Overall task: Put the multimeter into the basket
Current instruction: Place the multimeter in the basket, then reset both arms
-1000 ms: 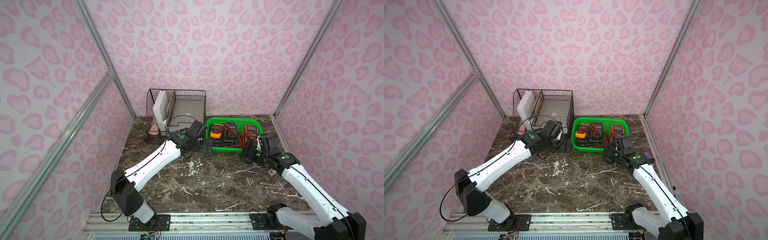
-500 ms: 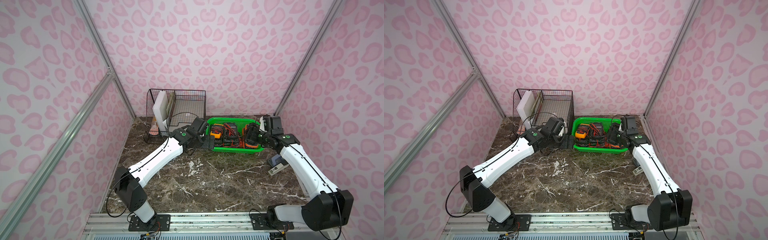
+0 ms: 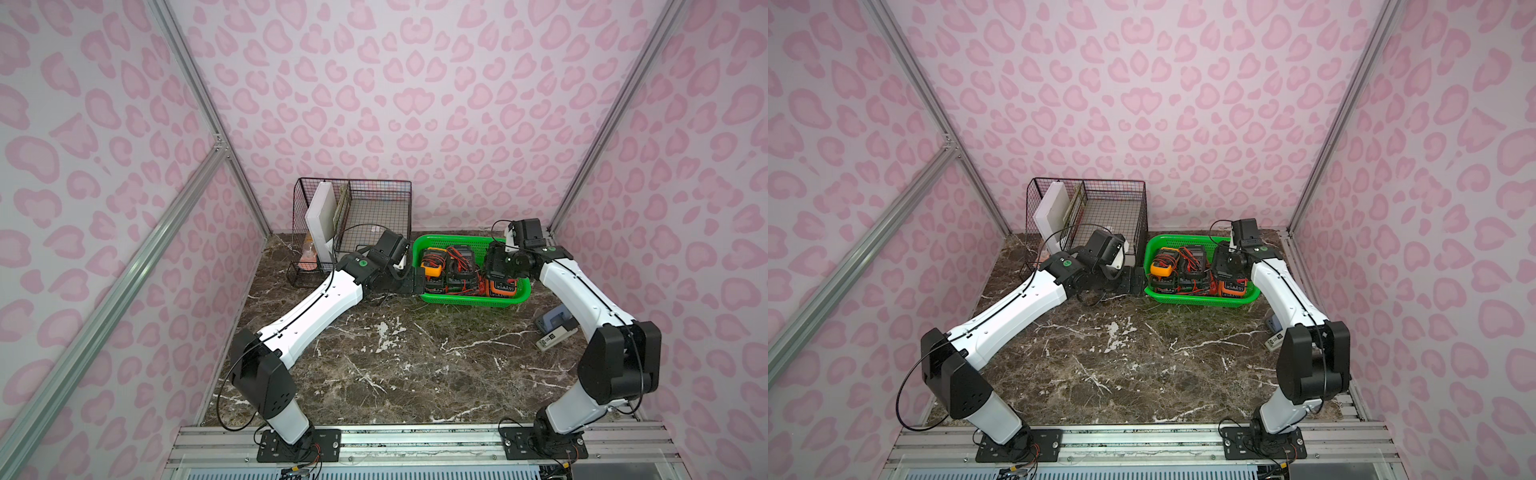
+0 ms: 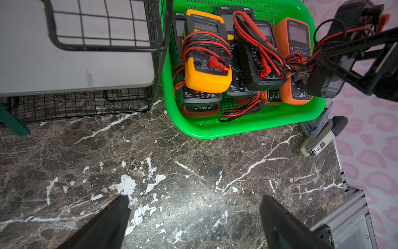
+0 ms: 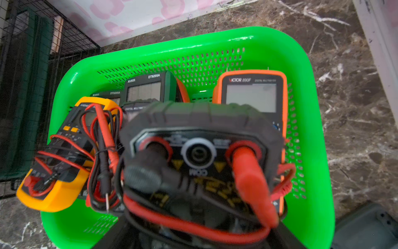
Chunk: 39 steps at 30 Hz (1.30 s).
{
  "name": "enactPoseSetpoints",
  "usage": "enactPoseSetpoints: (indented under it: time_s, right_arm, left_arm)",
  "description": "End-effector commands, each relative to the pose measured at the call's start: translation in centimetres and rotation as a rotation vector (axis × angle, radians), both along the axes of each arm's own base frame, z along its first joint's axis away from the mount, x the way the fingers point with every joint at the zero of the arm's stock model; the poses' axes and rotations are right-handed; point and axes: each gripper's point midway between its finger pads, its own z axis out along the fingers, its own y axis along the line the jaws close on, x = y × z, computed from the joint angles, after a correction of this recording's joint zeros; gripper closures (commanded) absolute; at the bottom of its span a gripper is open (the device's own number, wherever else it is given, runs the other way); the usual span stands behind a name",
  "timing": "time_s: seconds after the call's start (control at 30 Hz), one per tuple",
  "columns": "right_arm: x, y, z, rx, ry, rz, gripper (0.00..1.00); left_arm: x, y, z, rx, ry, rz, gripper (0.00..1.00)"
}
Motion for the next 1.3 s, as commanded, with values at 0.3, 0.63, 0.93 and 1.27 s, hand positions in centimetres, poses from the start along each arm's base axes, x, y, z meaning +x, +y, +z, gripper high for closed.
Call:
enactPoseSetpoints:
  time_s: [0.3, 0.63, 0.93, 1.27]
  right_arm:
    - [1.4, 0.1, -3.5, -0.126, 0.089, 0.022, 0.14]
    - [1.5, 1.1, -0.4, -0.082, 0.050, 0.034, 0.01]
    - [0.8, 0.7, 6.5, 0.096, -0.089, 0.008, 0.01]
    - [-2.1, -1.5, 11.5, 0.146, -0.390, -0.047, 0.01]
  left_arm:
    - [-0.4, 0.5, 0.3, -0.022, -0.016, 0.001, 0.02]
    - [0.0, 0.3, 0.7, -0.035, -0.025, 0.007, 0.02]
    - [0.6, 1.0, 2.8, -0.016, -0.094, 0.025, 0.02]
    - [1.1, 7.4, 8.0, 0.097, -0.402, 0.205, 0.02]
